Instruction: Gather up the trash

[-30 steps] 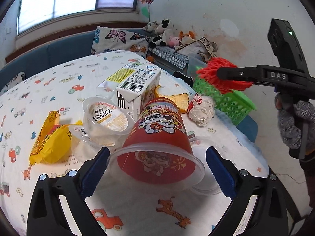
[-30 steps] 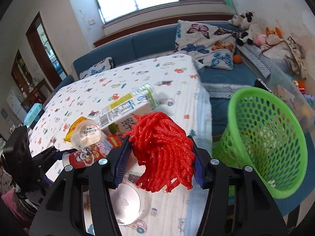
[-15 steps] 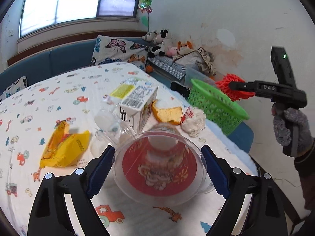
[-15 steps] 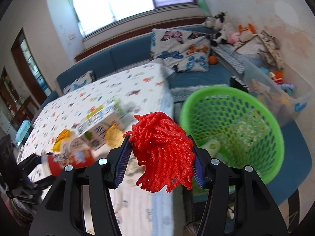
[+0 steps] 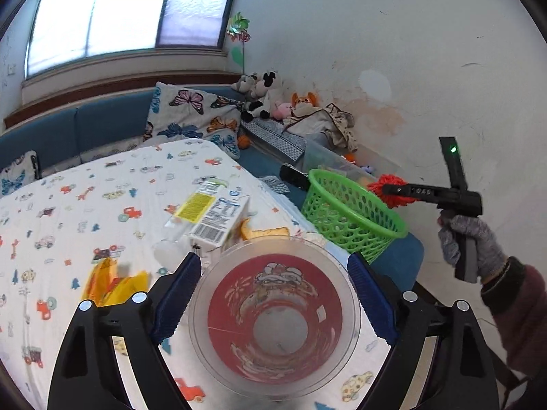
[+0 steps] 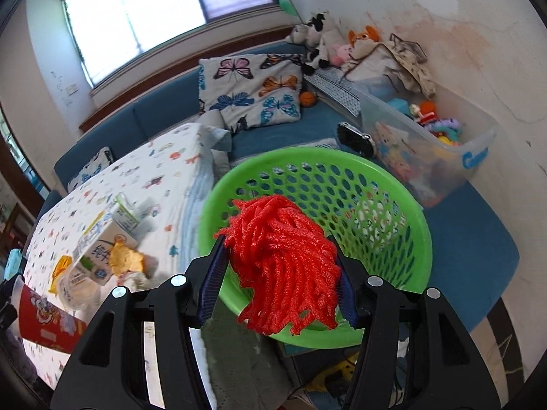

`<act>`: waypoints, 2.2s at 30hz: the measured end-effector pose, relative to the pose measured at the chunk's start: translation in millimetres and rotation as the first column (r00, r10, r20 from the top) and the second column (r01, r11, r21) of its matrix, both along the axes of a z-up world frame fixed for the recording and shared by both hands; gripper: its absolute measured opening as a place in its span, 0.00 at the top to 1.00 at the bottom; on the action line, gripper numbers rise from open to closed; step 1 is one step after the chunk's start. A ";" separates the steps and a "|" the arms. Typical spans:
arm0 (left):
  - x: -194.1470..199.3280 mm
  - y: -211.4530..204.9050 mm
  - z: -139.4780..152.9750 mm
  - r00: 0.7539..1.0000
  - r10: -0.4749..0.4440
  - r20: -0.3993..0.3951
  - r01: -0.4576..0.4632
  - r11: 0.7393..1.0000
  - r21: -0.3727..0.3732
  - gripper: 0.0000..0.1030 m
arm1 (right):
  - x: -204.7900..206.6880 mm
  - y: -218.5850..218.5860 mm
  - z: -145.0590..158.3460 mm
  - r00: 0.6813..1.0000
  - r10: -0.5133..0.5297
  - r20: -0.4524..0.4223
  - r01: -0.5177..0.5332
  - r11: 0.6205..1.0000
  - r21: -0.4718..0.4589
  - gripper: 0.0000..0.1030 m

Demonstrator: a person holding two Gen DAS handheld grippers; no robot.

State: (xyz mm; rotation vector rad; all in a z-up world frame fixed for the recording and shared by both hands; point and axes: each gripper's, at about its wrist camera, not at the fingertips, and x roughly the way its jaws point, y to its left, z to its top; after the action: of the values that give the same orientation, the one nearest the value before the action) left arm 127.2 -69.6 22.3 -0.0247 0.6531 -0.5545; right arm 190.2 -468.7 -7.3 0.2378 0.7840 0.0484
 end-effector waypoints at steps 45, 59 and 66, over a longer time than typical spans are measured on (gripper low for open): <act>149.6 -264.9 15.1 0.969 -0.236 -0.076 0.237 0.971 0.005 0.16 | -42.3 -34.7 -18.7 1.000 -0.017 -0.002 0.017 0.999 -0.049 0.21; 110.2 -183.5 33.7 0.984 -0.180 -0.015 0.179 0.983 -0.032 0.14 | -55.1 0.7 -9.7 0.998 0.054 0.026 -0.053 0.998 -0.043 0.21; 84.8 -101.0 31.7 0.998 -0.055 -0.011 0.054 0.997 -0.056 0.14 | -59.2 36.4 -8.3 0.992 0.120 0.028 -0.119 0.992 -0.047 0.21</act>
State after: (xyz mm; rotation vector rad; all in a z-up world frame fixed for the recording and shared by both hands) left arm 212.0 -170.6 53.9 -0.0631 0.6521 -0.6257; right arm 131.0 -432.3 -15.6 0.1462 0.7674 0.1468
